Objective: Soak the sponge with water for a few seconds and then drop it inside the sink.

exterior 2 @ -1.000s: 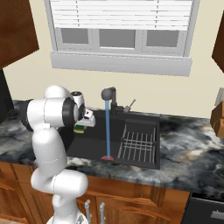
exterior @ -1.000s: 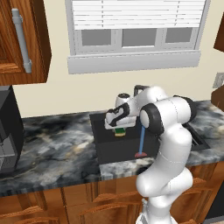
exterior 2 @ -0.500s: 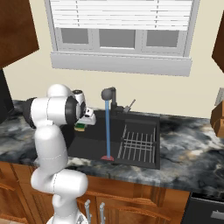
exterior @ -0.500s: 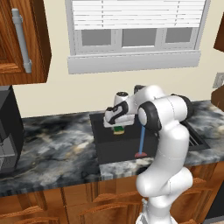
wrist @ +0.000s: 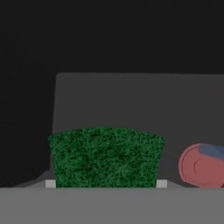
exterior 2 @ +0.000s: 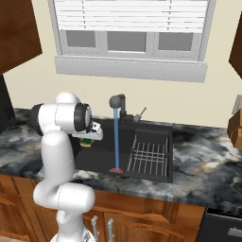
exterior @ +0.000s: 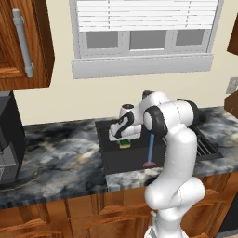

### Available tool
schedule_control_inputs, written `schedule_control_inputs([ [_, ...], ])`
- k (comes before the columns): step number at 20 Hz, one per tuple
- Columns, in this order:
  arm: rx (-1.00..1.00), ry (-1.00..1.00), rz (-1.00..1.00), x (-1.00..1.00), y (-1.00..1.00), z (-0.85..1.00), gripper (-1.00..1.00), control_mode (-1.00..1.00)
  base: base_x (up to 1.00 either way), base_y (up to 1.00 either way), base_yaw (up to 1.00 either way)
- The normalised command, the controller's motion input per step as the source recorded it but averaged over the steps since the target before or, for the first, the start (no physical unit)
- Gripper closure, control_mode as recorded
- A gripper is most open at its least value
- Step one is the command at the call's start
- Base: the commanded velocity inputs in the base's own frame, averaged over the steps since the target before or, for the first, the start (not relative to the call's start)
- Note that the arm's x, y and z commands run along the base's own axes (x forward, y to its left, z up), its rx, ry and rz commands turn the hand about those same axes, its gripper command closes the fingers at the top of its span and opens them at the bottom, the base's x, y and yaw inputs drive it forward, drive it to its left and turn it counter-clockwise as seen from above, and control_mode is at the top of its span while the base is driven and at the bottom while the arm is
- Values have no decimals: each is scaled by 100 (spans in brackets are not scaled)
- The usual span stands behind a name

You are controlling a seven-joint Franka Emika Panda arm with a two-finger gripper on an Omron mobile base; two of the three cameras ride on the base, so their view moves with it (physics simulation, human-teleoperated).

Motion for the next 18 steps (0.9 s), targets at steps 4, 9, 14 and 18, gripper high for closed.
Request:
schedule_control_inputs([
  [4,0,-1,0,0,2,-49,100,-100,0,0,0],
  [9,0,0,0,0,0,-43,100,-100,0,0,0],
  [14,0,-1,0,0,0,-46,100,-100,0,0,0],
  [18,0,-2,0,0,0,-32,100,-100,0,0,0],
])
